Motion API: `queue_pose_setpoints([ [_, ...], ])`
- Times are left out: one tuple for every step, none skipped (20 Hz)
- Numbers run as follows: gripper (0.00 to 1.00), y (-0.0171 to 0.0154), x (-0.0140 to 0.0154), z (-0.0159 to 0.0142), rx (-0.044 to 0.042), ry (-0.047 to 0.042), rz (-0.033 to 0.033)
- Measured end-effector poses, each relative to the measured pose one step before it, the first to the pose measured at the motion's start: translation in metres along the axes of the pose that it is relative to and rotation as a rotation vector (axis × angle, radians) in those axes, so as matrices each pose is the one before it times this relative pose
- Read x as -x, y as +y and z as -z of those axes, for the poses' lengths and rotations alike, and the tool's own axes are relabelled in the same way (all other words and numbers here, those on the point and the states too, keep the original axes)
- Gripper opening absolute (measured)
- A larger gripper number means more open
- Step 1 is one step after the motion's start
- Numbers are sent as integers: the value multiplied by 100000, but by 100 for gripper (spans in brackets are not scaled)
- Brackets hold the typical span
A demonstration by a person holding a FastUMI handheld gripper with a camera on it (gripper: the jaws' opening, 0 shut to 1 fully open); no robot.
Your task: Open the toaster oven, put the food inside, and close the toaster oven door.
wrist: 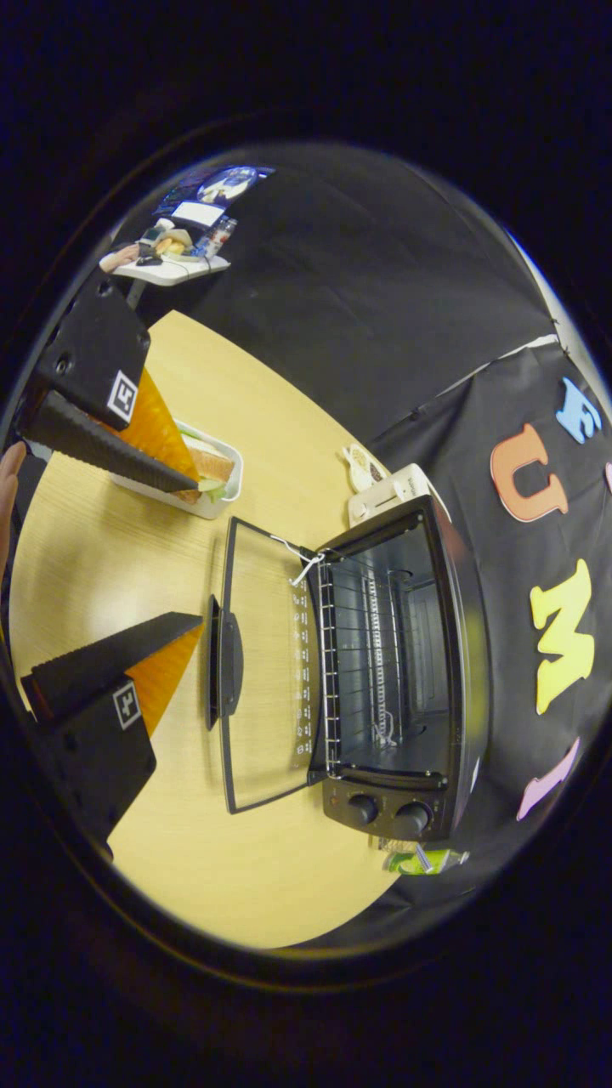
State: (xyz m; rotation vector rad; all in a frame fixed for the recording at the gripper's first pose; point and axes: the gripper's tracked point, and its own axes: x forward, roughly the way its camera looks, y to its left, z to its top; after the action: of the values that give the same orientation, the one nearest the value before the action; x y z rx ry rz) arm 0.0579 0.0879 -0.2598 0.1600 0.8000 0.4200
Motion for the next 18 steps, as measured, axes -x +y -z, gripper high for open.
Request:
queue_pose_setpoints([
  [94, 591, 232, -211, -2310, -1013, -3135],
  [94, 685, 208, -422, -2940, -887, -3470],
  [93, 718, 78, 14, -2071, 588, -3203],
  [92, 807, 4, 328, -1181, 2861, -4164],
  [91, 584, -24, 576, -500, 3147, -2988],
  [90, 301, -226, 458, -666, 2568, -1669],
  [90, 158, -368, 500, -612, 2708, -1485],
  [90, 150, -425, 316, -1320, 1809, -1401],
  [89, 238, -377, 550, -1681, 3261, -1897],
  [88, 323, -414, 340, -1896, 2598, -2909],
  [87, 681, -169, 282, -2003, 2789, -3809],
  [86, 145, -194, 101, -1760, 1664, -2166],
  [84, -86, -299, 76, -1830, 1503, -1289],
  [82, -215, -165, 115, -1854, 1377, -245],
  [77, -332, -119, 173, -3342, 1338, 356],
  [74, -185, -143, 70, -3715, 1419, -441],
  [70, 14, -158, -143, -3356, 705, -1211],
  [66, 102, -186, -123, -2543, 884, -1808],
])
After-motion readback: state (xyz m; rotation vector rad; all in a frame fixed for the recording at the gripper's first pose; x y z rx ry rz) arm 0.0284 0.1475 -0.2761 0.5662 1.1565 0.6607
